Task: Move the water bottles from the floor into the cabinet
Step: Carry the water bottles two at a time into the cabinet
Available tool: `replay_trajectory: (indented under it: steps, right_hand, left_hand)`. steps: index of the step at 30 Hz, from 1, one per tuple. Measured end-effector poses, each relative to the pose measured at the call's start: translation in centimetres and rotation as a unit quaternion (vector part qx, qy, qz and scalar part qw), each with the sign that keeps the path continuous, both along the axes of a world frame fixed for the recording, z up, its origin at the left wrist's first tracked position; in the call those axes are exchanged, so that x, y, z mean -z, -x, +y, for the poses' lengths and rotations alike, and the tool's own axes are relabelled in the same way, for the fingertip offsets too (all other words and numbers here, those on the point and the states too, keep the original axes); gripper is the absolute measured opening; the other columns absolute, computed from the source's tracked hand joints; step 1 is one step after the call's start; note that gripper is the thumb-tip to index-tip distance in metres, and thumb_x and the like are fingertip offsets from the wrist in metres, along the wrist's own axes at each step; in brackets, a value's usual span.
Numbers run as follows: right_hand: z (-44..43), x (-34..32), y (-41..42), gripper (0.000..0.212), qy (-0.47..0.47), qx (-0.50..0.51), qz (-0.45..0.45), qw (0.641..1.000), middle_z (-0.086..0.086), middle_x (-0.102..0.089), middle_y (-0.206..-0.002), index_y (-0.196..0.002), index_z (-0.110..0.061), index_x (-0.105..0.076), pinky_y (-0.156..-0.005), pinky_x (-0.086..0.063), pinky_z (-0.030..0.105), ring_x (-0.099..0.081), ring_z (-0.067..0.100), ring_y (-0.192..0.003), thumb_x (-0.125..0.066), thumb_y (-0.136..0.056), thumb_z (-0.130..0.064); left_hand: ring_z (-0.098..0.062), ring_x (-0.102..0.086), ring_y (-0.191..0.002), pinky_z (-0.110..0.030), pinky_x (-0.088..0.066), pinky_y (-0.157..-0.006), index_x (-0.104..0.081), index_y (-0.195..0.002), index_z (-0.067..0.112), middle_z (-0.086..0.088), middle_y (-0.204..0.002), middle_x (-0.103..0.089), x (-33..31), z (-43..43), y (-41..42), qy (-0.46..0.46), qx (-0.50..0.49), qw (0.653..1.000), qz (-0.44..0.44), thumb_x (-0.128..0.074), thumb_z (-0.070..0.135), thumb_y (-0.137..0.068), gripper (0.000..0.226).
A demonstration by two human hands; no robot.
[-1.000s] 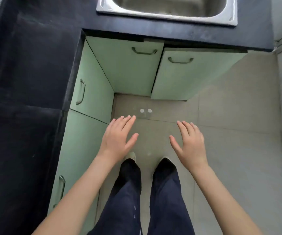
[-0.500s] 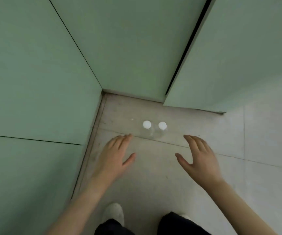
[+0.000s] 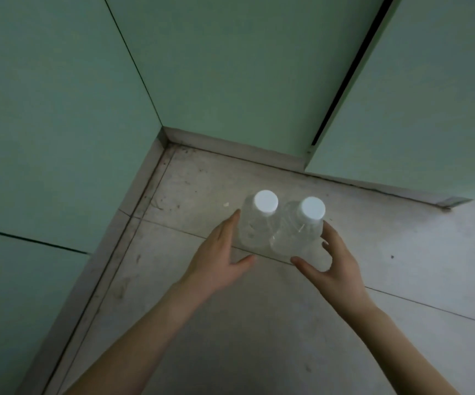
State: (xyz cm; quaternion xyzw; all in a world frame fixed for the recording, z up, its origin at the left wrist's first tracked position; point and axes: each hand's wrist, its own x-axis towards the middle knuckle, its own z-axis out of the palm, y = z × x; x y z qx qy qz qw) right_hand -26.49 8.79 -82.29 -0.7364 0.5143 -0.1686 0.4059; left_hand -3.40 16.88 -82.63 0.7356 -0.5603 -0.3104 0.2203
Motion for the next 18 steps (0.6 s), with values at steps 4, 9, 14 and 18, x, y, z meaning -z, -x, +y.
replay_trajectory:
  steps: [4,9,14,18]
  right_hand:
    - [-0.9,-0.6,-1.7,0.082,-0.04,-0.002,-0.057,0.998,-0.015,-0.056,-0.136,-0.142,-0.03,-0.043,-0.103,-0.042,0.024,-0.053,0.006,-0.123,-0.086,-0.073,-0.025]
    - [-1.6,0.1,-2.7,0.076,-0.054,0.014,-0.069,0.996,-0.02,-0.06,-0.117,-0.136,-0.021,-0.052,-0.088,-0.044,0.003,-0.059,0.005,-0.111,-0.089,-0.069,-0.018]
    - [-0.7,-0.5,-2.9,0.07,-0.063,0.071,-0.118,0.989,-0.007,-0.065,-0.117,-0.13,-0.013,-0.056,-0.094,-0.055,0.027,-0.064,0.01,-0.108,-0.089,-0.068,-0.009]
    - [1.5,-4.9,-2.5,0.069,-0.105,0.112,-0.118,0.981,-0.006,-0.068,-0.115,-0.129,-0.01,-0.058,-0.091,-0.057,0.027,-0.065,0.002,-0.105,-0.089,-0.067,-0.011]
  left_hand:
    - [0.005,-0.047,-0.119,-0.003,-0.034,-0.093,-0.043,-0.142,0.027,0.021,-0.13,-0.052,-1.3,-2.1,0.7,0.049,-0.068,0.991,0.103,-0.084,0.028,-0.072,0.081]
    - [0.022,-0.054,-0.096,0.002,-0.039,-0.079,-0.052,-0.122,0.036,0.032,-0.107,-0.058,-0.2,-3.0,0.2,0.044,-0.09,0.984,0.145,-0.091,0.021,-0.065,0.07]
    - [0.025,-0.054,-0.094,0.002,-0.041,-0.076,-0.06,-0.122,0.024,0.029,-0.102,-0.061,-1.0,-2.0,0.5,0.048,-0.132,0.98,0.139,-0.092,0.025,-0.062,0.068]
    - [0.018,-0.056,-0.094,0.001,-0.042,-0.077,-0.059,-0.123,0.03,0.031,-0.103,-0.061,-5.7,0.7,0.9,0.003,-0.158,0.976,0.151,-0.092,0.02,-0.061,0.071]
